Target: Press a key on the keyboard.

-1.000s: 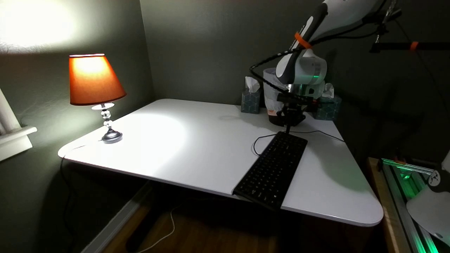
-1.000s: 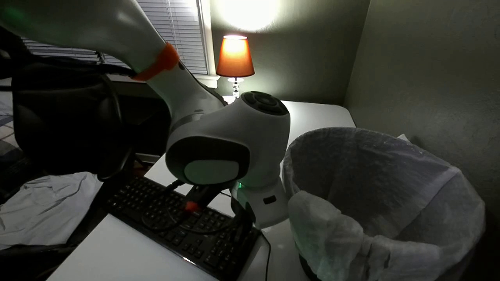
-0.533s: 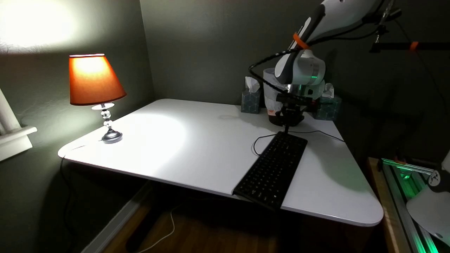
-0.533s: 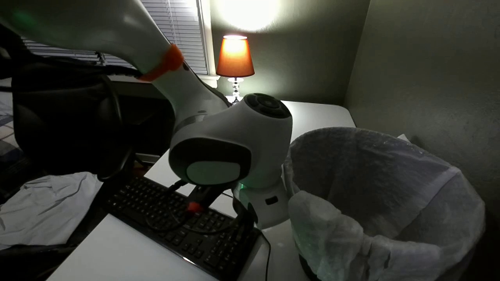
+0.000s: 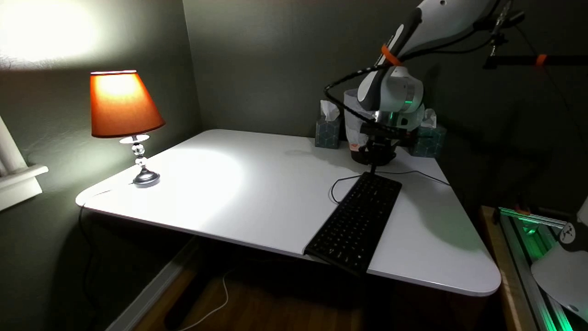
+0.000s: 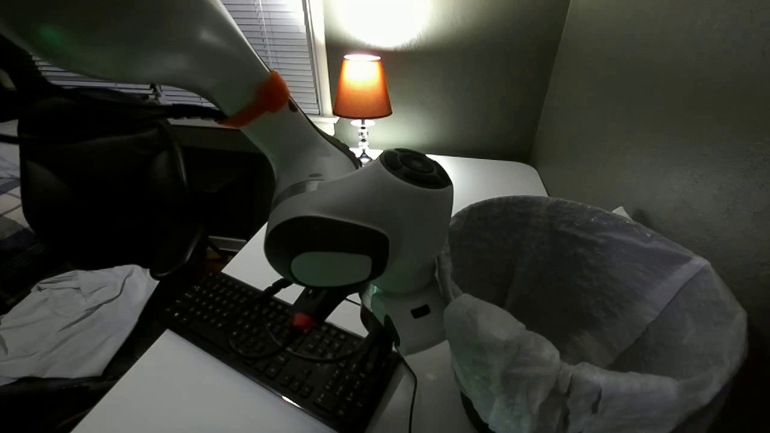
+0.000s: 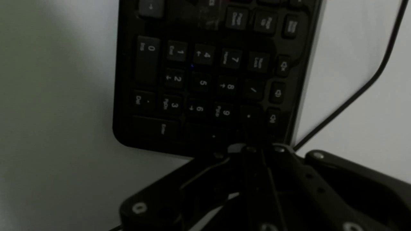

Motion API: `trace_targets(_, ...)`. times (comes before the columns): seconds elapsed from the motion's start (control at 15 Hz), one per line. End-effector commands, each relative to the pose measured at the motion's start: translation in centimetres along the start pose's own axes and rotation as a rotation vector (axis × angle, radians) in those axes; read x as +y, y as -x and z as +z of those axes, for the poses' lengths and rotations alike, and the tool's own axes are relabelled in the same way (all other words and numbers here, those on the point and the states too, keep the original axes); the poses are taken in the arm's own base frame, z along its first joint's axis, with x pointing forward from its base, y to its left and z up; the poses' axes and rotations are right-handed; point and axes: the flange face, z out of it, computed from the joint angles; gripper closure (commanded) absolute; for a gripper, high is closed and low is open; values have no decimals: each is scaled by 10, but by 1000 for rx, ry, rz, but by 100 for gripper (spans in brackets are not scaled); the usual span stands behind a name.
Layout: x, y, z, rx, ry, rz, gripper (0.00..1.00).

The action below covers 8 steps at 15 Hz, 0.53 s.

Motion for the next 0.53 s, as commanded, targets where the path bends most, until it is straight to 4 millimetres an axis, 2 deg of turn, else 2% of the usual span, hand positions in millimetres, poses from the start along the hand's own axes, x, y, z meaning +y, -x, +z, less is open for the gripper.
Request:
trace_targets(0.0, -2, -5, 7, -11, -13, 0, 100)
trace_targets(0.47, -2, -9, 13, -11, -5, 11, 100)
